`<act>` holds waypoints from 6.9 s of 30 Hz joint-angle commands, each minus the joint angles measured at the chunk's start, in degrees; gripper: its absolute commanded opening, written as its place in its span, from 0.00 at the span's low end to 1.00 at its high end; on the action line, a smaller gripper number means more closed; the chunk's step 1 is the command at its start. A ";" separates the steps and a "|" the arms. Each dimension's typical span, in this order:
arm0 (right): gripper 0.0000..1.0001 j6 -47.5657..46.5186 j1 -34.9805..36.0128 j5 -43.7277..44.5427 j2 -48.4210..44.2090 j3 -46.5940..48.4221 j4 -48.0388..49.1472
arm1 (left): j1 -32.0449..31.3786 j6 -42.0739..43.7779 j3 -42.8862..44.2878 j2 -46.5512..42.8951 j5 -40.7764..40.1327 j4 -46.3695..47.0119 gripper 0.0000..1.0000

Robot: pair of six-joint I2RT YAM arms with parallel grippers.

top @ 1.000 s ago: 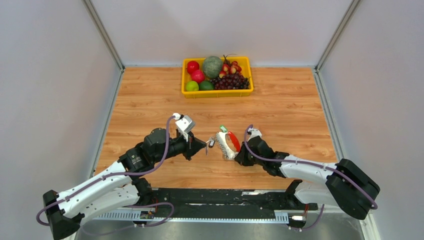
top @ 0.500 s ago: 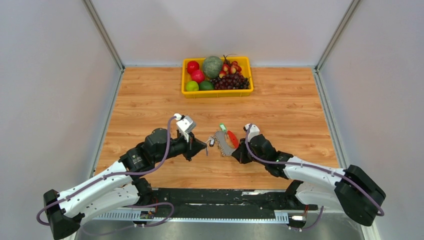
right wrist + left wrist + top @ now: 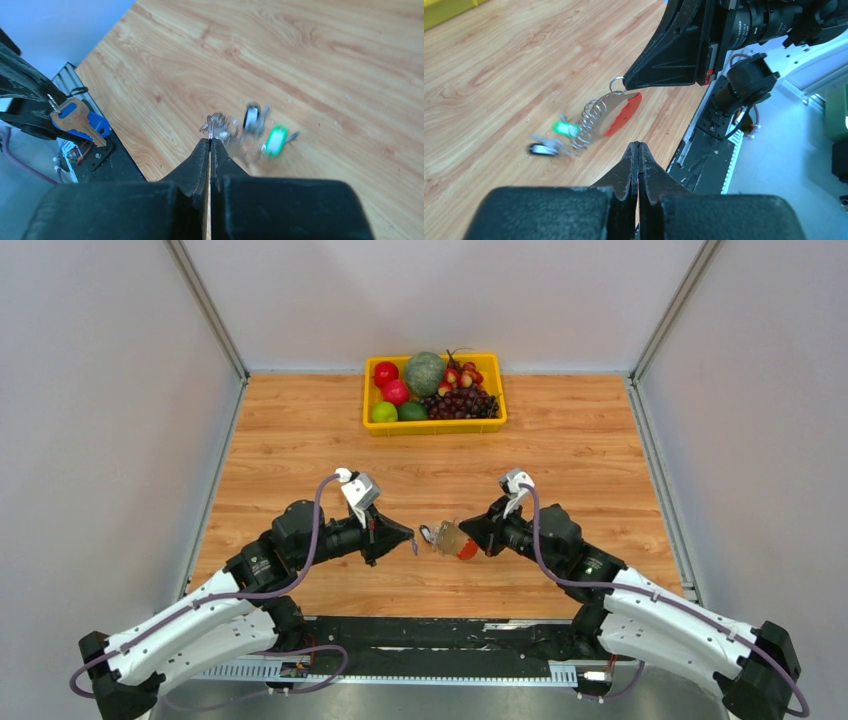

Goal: Put the keys on the keyring

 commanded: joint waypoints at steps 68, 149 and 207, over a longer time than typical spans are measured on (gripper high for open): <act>0.00 -16.16 9.10 -29.37 0.90 28.60 -6.10 | -0.14 5.71 9.29 -0.04 27.10 11.00 0.00; 0.00 -38.14 28.82 -4.35 -3.98 25.51 -3.78 | -0.12 2.34 11.06 0.40 27.62 10.96 0.00; 0.00 -41.92 36.90 4.41 -1.90 27.57 -6.10 | -0.11 2.05 11.03 0.58 28.58 11.24 0.00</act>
